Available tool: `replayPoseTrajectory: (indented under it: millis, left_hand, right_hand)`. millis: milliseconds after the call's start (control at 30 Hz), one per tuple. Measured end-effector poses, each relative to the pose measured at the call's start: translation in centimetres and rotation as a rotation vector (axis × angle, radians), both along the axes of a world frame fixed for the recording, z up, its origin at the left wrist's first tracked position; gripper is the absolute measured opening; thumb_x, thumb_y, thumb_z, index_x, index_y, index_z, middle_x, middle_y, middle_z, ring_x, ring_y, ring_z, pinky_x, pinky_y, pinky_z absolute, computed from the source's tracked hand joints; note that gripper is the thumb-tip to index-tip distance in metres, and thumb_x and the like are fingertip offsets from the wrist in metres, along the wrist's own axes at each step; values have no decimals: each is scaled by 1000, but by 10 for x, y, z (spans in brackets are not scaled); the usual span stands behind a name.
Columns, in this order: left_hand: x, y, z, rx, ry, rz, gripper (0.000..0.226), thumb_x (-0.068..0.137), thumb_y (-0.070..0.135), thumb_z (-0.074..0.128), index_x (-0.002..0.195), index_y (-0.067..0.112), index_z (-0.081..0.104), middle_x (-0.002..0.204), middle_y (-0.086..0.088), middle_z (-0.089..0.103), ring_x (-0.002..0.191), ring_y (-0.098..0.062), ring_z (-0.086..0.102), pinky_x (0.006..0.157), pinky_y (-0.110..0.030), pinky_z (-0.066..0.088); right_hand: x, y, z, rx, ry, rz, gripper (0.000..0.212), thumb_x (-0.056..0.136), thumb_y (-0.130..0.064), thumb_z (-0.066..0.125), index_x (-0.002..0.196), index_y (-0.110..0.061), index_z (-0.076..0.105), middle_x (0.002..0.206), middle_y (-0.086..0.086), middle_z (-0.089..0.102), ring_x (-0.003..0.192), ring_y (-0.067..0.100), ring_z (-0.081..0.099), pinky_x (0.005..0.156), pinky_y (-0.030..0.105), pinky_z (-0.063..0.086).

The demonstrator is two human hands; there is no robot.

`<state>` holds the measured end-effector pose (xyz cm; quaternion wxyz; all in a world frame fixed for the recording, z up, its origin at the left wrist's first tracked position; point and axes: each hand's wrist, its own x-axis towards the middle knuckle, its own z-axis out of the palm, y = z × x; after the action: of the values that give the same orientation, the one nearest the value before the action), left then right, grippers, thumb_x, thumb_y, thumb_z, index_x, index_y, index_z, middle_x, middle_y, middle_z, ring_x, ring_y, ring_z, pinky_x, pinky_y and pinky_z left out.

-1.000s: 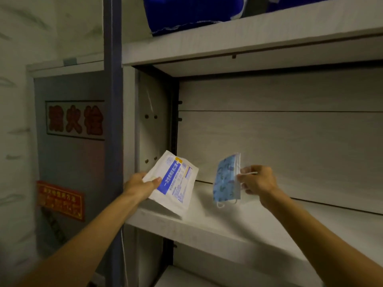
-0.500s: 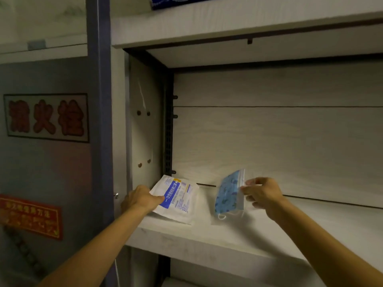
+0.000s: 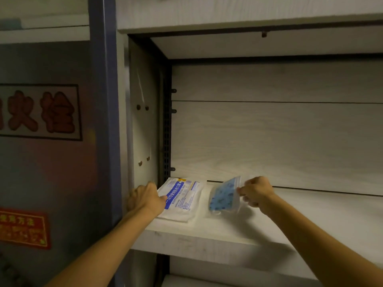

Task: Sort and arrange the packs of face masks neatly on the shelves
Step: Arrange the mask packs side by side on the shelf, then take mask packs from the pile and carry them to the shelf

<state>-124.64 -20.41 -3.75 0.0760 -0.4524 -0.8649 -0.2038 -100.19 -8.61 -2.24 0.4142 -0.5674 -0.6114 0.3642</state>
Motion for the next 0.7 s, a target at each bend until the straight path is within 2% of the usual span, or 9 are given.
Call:
replayPoseTrajectory:
  millis: [67, 167, 300, 400, 533, 700]
  left_hand:
    - [0, 0, 1, 50, 33, -48, 39, 89, 45, 58, 116, 17, 49, 116, -5, 61, 104, -24, 58, 79, -30, 50]
    - [3, -1, 7, 113, 76, -131, 37, 91, 41, 58, 119, 19, 49, 114, -4, 62, 102, -21, 59, 77, -29, 51]
    - [8, -1, 18, 129, 56, -221, 37, 92, 38, 57, 124, 21, 48, 115, -2, 62, 100, -19, 61, 81, -30, 54]
    - [12, 0, 26, 134, 45, -267, 36, 93, 35, 56, 124, 21, 49, 115, -2, 63, 100, -20, 62, 83, -34, 54]
    - [23, 2, 37, 181, 61, -326, 34, 93, 35, 52, 124, 21, 52, 120, -3, 62, 107, -25, 59, 86, -33, 51]
    - [65, 9, 29, 235, 68, -445, 33, 92, 37, 49, 122, 23, 53, 120, -5, 63, 113, -28, 56, 89, -32, 44]
  right_hand:
    - [-2, 1, -7, 4, -77, -42, 19, 81, -1, 70, 90, -4, 55, 78, 14, 61, 68, 27, 61, 58, 34, 50]
    - [-5, 3, -10, 54, -240, -62, 37, 77, -10, 74, 107, -3, 55, 96, 14, 64, 85, 30, 66, 70, 37, 56]
    - [-7, 0, -10, 142, -545, -85, 52, 81, -35, 72, 118, -7, 49, 115, 13, 61, 102, 29, 60, 74, 35, 49]
    - [-2, 1, -10, 198, -709, -158, 55, 85, -48, 64, 121, -12, 43, 121, 13, 58, 111, 32, 55, 84, 39, 49]
    - [20, -8, 8, 346, -731, -219, 51, 92, -45, 57, 127, -12, 43, 119, 14, 59, 109, 33, 55, 86, 44, 51]
    - [76, -45, 14, 545, -723, -261, 46, 96, -36, 54, 133, -12, 43, 115, 13, 63, 101, 30, 59, 74, 37, 51]
